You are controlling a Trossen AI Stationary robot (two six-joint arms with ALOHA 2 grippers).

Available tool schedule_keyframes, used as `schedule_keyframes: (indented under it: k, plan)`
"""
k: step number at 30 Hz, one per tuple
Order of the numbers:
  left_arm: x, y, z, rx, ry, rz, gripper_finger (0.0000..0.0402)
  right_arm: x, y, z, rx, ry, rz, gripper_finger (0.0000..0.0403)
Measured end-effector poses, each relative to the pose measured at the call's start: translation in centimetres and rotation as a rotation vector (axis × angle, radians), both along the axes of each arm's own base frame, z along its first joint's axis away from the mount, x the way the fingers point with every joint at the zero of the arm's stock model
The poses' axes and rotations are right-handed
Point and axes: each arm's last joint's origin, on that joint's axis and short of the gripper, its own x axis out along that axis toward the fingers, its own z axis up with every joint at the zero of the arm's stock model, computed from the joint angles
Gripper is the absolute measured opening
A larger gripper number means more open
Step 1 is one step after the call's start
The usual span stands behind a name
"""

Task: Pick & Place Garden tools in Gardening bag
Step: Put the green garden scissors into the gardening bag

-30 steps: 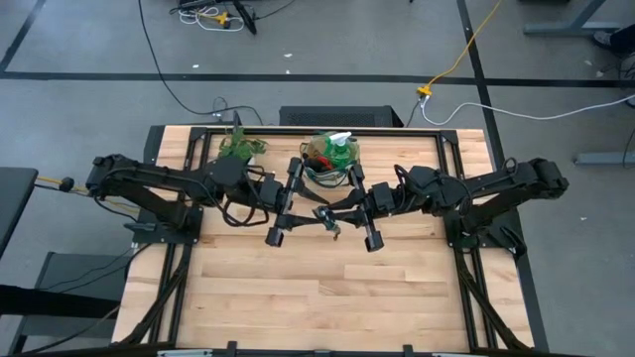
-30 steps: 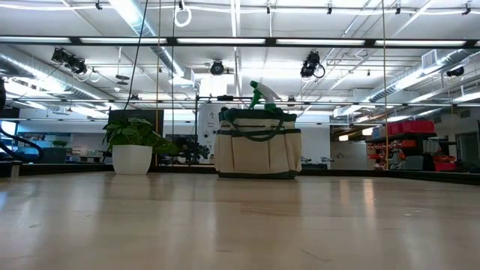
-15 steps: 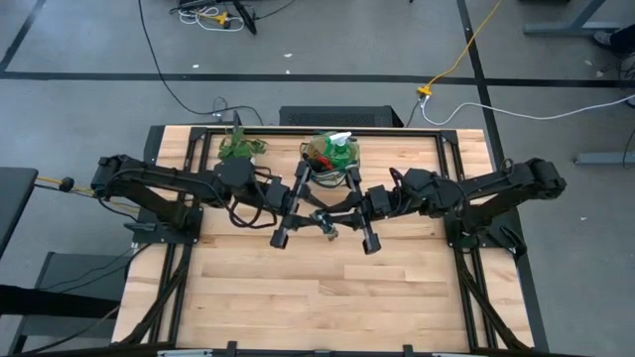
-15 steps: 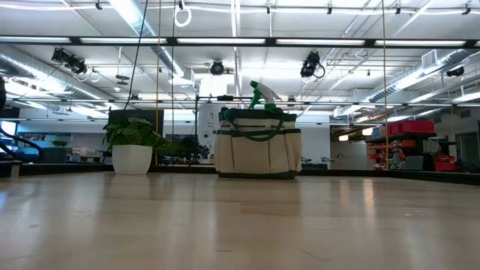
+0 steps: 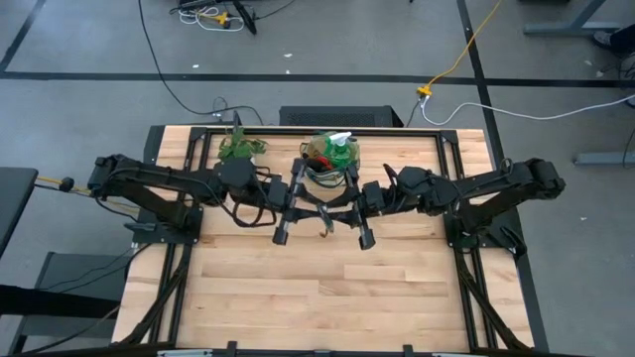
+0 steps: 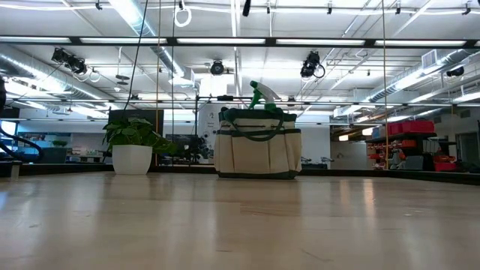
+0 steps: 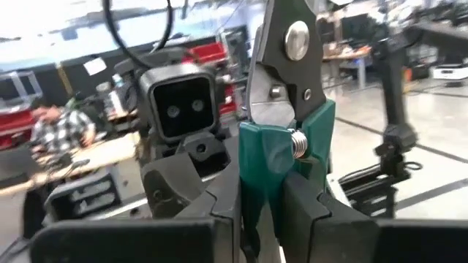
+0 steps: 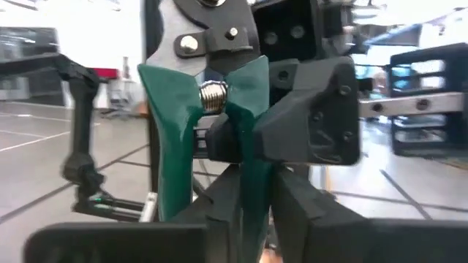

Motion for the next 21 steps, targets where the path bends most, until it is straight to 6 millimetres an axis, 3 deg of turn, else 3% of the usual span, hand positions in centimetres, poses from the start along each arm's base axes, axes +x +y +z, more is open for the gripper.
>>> schedule_keyframes:
  k: [5, 9, 15, 21]
  plan:
    - [-1.8, 0.4, 1.3, 0.011, -0.012, 0.053, 0.0059, 0.0, -0.3, -0.4, 0.010, 0.048, -0.127, 0.0123]
    - [-2.6, 0.8, 1.4, 0.042, 0.036, 0.152, 0.0059, 0.1, -0.6, -0.6, 0.015, 0.072, -0.220, 0.0148]
    - [-3.0, 1.7, 1.3, 0.064, 0.072, 0.249, 0.0059, 0.1, -0.9, -1.0, 0.035, 0.111, -0.314, 0.0148]
    - [-2.8, 4.2, 0.8, 0.062, 0.125, 0.311, 0.0059, 0.1, -1.0, -1.5, 0.082, 0.169, -0.353, 0.0131]
